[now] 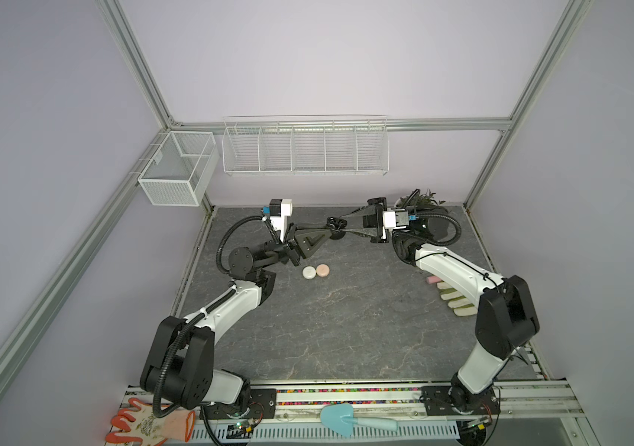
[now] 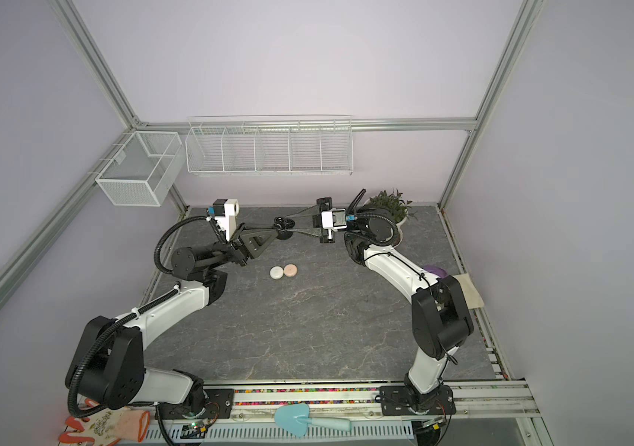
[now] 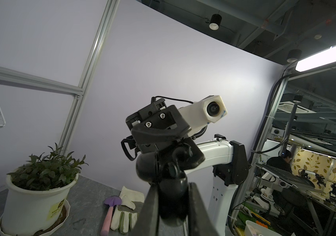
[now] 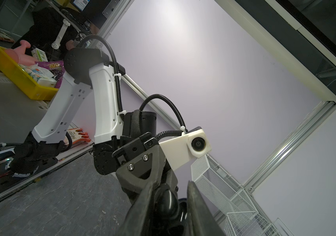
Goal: Insert wireless bluetooth earbuds into charging case
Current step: Insert the wireless bluetooth earbud into the charging case.
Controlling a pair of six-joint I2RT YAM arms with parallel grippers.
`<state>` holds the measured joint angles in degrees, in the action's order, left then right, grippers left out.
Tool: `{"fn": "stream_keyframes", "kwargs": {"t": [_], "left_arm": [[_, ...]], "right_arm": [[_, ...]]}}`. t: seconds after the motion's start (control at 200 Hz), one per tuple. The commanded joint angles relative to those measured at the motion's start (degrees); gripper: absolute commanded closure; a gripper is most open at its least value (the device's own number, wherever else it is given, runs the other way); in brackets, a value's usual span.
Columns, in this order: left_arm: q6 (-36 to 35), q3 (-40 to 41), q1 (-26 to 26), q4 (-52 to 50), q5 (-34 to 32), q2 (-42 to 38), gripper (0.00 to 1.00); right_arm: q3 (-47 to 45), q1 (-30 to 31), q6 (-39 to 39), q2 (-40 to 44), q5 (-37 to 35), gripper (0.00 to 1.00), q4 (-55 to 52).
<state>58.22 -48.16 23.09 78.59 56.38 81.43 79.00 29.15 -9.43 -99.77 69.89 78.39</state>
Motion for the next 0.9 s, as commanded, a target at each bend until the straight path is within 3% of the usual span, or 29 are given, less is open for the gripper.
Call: {"fn": "stream_keyframes", "kwargs": {"t": [0.0, 0.25, 0.735, 0.815, 0.895], "left_arm": [[0.07, -0.72, 0.07, 2.71, -1.14, -1.61, 1.00], [-0.17, -0.43, 0.05, 2.71, -1.26, -1.72, 1.00], [-1.71, 0.92, 0.06, 2.67, -1.68, -1.94, 1.00], [-3.17, 1.94, -0.05, 2.62, -1.89, -1.17, 1.00], [-4.20, 3.22, 0.22, 2.62, -1.99, -0.30, 1.00]], "right_arm": [[-0.54, 0.40, 0.76, 1.04, 0.65, 0.66, -1.08], [0.00, 0.32, 0.88, 1.24, -0.04, 0.56, -2.82], [-0.92, -0.67, -1.77, 4.80, -1.31, 0.50, -6.00], [-4.72, -0.94, -3.63, 10.43, -4.72, 0.44, -12.00], [-7.61, -0.71, -4.47, 16.93, -8.55, 0.36, -28.17]]}}
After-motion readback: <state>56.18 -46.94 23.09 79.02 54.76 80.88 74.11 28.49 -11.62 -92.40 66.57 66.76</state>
